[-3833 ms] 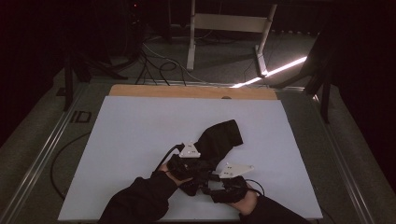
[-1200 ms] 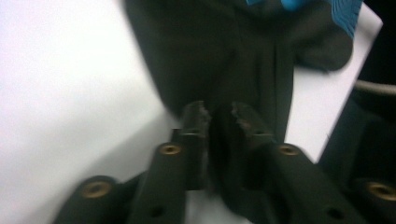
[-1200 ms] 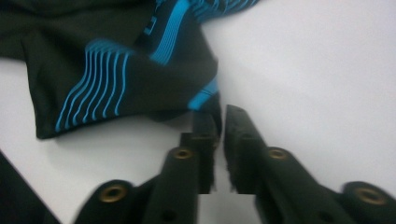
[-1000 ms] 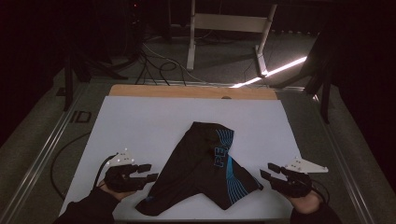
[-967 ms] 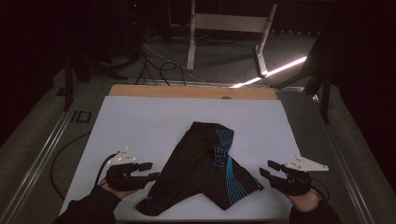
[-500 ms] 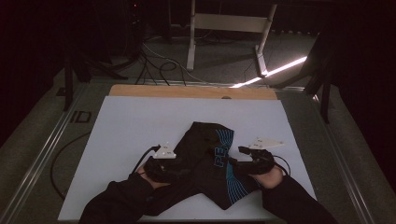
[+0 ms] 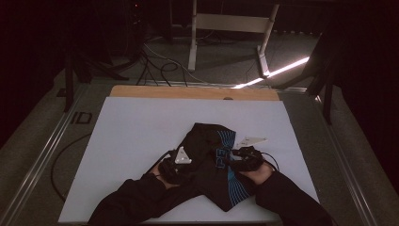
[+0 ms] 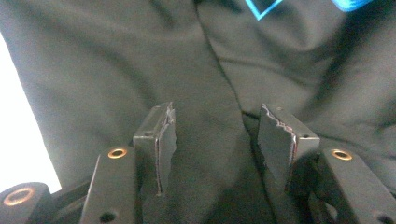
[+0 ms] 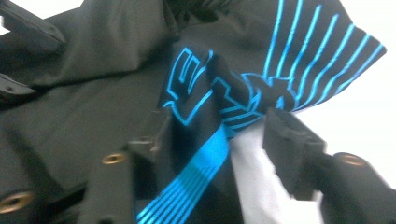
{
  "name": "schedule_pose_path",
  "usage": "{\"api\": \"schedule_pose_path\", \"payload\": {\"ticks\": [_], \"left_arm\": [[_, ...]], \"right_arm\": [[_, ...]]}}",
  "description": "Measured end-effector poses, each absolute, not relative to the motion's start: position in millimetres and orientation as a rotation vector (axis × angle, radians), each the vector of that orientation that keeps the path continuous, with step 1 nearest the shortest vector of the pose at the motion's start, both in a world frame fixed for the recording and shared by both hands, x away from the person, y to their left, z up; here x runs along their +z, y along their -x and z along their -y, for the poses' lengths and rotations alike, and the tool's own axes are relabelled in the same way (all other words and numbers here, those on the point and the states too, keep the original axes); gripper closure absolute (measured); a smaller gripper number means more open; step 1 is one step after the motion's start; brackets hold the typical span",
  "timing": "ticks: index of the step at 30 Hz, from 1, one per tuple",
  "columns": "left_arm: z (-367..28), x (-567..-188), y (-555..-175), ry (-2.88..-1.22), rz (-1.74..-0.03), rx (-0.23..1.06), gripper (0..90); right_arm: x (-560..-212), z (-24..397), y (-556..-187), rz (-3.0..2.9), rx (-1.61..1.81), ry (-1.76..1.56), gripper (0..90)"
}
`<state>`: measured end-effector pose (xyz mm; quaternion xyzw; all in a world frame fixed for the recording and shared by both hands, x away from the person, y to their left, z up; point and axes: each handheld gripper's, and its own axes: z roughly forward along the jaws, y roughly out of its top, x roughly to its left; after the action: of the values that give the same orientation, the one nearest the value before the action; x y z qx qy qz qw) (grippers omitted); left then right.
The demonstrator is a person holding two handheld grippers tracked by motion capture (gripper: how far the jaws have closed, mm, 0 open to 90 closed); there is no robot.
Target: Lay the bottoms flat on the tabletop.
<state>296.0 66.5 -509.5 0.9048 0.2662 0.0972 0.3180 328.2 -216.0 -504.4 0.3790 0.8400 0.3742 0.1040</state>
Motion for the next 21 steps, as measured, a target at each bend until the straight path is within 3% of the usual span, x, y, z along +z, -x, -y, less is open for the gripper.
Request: {"api": "schedule_pose_path", "payload": {"ticks": [2,6,9,10,21], "left_arm": [[-68.5,-511.9,-298.0,-2.371,-0.716,0.264,47.9],[-74.4,-510.9,-303.0,-2.36,-0.753,0.314,65.1],[-78.7,-510.4,-304.7,-2.36,-0.76,0.327,84.0],[-79.6,-510.1,-304.8,-2.36,-0.768,0.332,85.8],[-109.9,-481.4,-299.2,-2.243,-0.851,0.307,87.8]], "right_arm": [[-506.2,214.9,-327.7,-2.511,1.079,-1.096,57.5],[-503.4,215.4,-323.8,-2.537,1.045,-1.052,85.4],[-496.0,216.5,-317.7,-2.537,1.049,-1.032,87.2],[-493.3,217.7,-315.6,-2.532,1.059,-1.014,87.3],[-468.7,242.9,-285.7,-2.496,1.155,-1.014,87.5]]}}
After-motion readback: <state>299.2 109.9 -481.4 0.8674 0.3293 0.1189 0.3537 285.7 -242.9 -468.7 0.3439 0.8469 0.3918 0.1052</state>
